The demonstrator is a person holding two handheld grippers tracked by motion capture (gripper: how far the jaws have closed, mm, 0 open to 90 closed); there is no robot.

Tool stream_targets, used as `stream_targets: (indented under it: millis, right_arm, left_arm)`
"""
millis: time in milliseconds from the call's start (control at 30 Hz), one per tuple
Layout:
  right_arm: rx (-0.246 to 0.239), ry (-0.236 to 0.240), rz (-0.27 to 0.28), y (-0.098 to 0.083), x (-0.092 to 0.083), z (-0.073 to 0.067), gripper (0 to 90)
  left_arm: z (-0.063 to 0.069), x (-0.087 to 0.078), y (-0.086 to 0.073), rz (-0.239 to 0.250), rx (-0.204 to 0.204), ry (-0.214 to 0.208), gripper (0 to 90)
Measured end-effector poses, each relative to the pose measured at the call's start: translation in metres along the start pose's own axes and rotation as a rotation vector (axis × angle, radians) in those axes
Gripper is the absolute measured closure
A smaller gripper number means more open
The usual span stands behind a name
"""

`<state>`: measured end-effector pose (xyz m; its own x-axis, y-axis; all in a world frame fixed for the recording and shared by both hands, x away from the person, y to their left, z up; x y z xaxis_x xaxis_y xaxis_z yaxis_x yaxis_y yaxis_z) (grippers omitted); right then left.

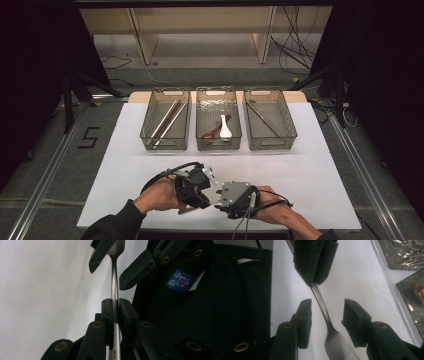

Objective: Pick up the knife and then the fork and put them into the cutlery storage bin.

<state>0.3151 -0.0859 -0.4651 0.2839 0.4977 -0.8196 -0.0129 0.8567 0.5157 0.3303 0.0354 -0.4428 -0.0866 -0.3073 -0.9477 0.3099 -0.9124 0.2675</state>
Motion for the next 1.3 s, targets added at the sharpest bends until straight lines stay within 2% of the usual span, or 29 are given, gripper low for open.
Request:
stream_targets:
  millis: [167, 267, 333, 433, 500, 533, 567, 667, 733, 800, 833, 867, 1000, 1067, 1100, 1300]
  right_arm:
    - [-0.027, 0.007, -0.016, -0.002, 0.002, -0.003, 68.0]
    - [-0.054, -0.002, -0.028, -0.003, 0.004, -0.005, 78.0]
    - [-0.072, 0.009, -0.027, -0.003, 0.003, -0.006, 81.1]
    - [-0.139, 0.014, -0.039, -0.005, 0.004, -0.011, 86.2]
    - [-0.165, 0.008, -0.032, -0.005, 0.005, -0.012, 86.9]
    - [-0.170, 0.017, -0.030, -0.005, 0.004, -0.012, 87.1]
    - [-0.168, 0.028, -0.037, -0.006, 0.004, -0.013, 87.2]
    - [-0.166, 0.026, -0.040, -0.007, 0.004, -0.013, 87.7]
    - [-0.161, 0.028, -0.042, -0.007, 0.003, -0.012, 88.0]
    - [-0.159, 0.011, -0.040, -0.008, 0.002, -0.010, 88.2]
    - [-0.153, 0.011, -0.044, -0.009, 0.001, -0.009, 88.3]
    - [-0.148, -0.007, -0.041, -0.009, 0.000, -0.006, 88.3]
    - [-0.127, -0.013, -0.049, -0.014, -0.002, -0.002, 88.3]
    - [-0.109, -0.016, -0.055, -0.015, -0.002, -0.002, 88.3]
    - [-0.120, -0.008, -0.064, -0.016, -0.002, -0.001, 88.3]
    - [-0.085, -0.034, -0.067, -0.021, -0.002, 0.007, 88.3]
  left_arm:
    - [0.001, 0.000, 0.000, -0.009, 0.009, -0.009, 82.4]
    - [0.002, 0.001, 0.000, -0.017, 0.018, -0.020, 82.3]
    - [0.004, 0.003, 0.001, -0.006, 0.008, -0.032, 82.3]
    - [0.005, 0.004, 0.001, -0.002, 0.004, -0.053, 82.1]
    - [0.004, 0.004, 0.000, -0.013, 0.002, -0.072, 82.0]
    - [0.005, 0.005, 0.001, 0.002, -0.015, -0.086, 81.9]
    - [0.003, 0.005, 0.000, -0.009, -0.002, -0.085, 81.8]
    - [0.003, 0.006, 0.000, 0.004, -0.021, -0.097, 80.5]
    - [0.000, 0.005, -0.002, -0.005, -0.024, -0.086, 74.8]
    - [-0.003, 0.003, -0.004, 0.028, -0.033, -0.084, 68.5]
    - [-0.005, 0.002, -0.005, 0.034, -0.028, -0.068, 65.6]
    - [-0.007, 0.000, -0.005, 0.052, -0.051, -0.051, 61.0]
    - [-0.013, -0.014, -0.007, 0.133, -0.091, 0.006, 46.4]
    - [-0.015, -0.019, -0.009, 0.151, -0.091, 0.027, 42.2]
    - [-0.016, -0.021, -0.010, 0.165, -0.102, 0.037, 40.1]
    - [-0.027, -0.033, -0.018, 0.265, -0.166, 0.081, 32.8]
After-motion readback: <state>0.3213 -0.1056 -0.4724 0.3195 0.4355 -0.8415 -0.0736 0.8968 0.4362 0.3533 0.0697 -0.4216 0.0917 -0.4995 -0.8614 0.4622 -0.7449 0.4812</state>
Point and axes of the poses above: each handheld gripper's, and its own axes: x roughly forward along the jaws, y roughly out of its top, z roughly to its right, the point moved 5 cm from there along x, roughly forward along the jaws, and after that the axes turned 6 degrees about -z, right-handed, at the moved point
